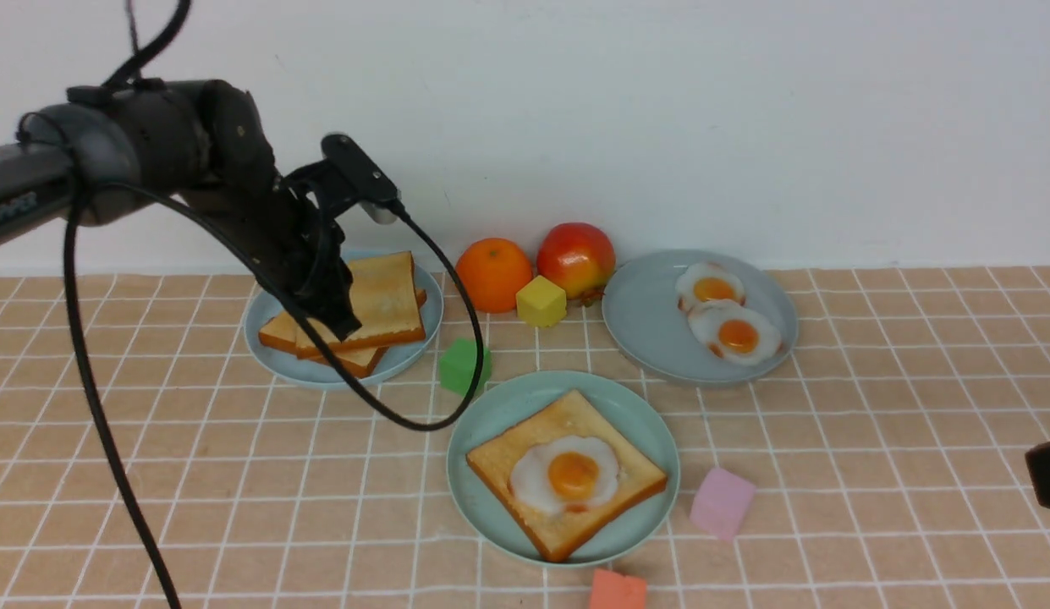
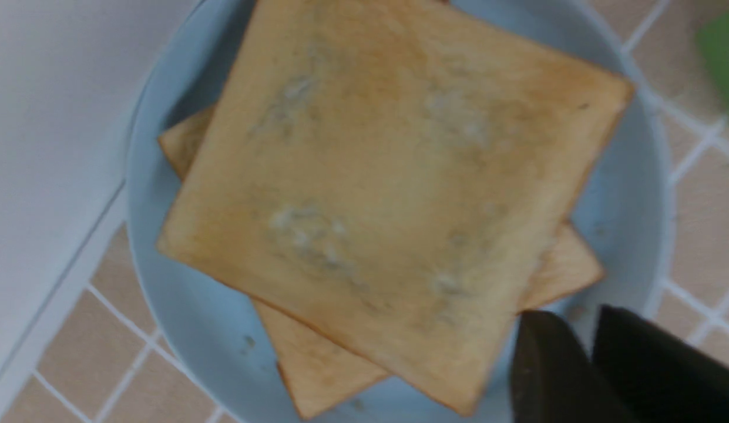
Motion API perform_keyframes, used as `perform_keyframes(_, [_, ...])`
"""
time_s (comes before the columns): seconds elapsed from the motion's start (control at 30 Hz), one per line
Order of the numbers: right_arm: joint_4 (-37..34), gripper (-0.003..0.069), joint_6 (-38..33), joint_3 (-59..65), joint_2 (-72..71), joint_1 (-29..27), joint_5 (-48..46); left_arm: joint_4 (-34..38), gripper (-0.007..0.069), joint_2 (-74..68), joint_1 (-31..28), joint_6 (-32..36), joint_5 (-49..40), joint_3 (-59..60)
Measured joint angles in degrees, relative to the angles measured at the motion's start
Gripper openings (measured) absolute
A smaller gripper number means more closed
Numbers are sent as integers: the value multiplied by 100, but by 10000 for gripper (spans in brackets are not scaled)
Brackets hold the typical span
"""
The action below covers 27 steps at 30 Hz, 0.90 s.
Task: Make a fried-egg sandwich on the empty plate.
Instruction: Use the left arm to grab a slice of bread
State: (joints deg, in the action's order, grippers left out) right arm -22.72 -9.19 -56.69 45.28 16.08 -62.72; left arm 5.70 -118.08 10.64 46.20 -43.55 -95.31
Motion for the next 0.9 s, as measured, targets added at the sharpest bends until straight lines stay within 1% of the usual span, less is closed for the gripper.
perform_keyframes(0.03, [0, 2, 0, 0, 0, 0, 0, -12, 188, -10, 0, 7, 23, -6])
perform_keyframes(0.07, [0, 4, 5, 0, 0, 0, 0, -37, 253, -79, 0, 24, 120, -12])
perform_keyframes(0.13, [0, 4, 14, 0, 0, 0, 0, -49, 307, -117, 0, 50, 199, -12])
perform_keyframes(0.2, [0, 5, 18, 0, 0, 0, 0, -59, 400, -202, 0, 150, 325, -12])
perform_keyframes(0.23, [0, 5, 18, 0, 0, 0, 0, -59, 404, -213, 0, 175, 335, -16])
perform_keyframes(0.27, [0, 7, 18, 2, 0, 0, 0, -63, 430, -268, 0, 240, 347, -23])
perform_keyframes(0.3, [0, 8, 18, 7, 0, 0, 0, -65, 438, -306, 0, 277, 355, -23])
perform_keyframes(0.47, [0, 12, 18, 7, 0, 0, -6, -65, 439, -451, 0, 514, 506, -23])
perform_keyframes(0.5, [0, 13, 18, 7, 0, 0, -6, -71, 430, -498, 0, 590, 689, -23])
perform_keyframes(0.63, [0, 16, 18, 7, 0, 0, -6, -71, 402, -552, 0, 714, 912, -23])
perform_keyframes(0.73, [0, 19, 18, 7, 0, 0, -1, -71, 376, -602, 0, 753, 912, -23])
perform_keyframes(0.9, [-6, 22, 18, 8, 0, 0, -1, -71, 362, -662, 0, 785, 909, -35])
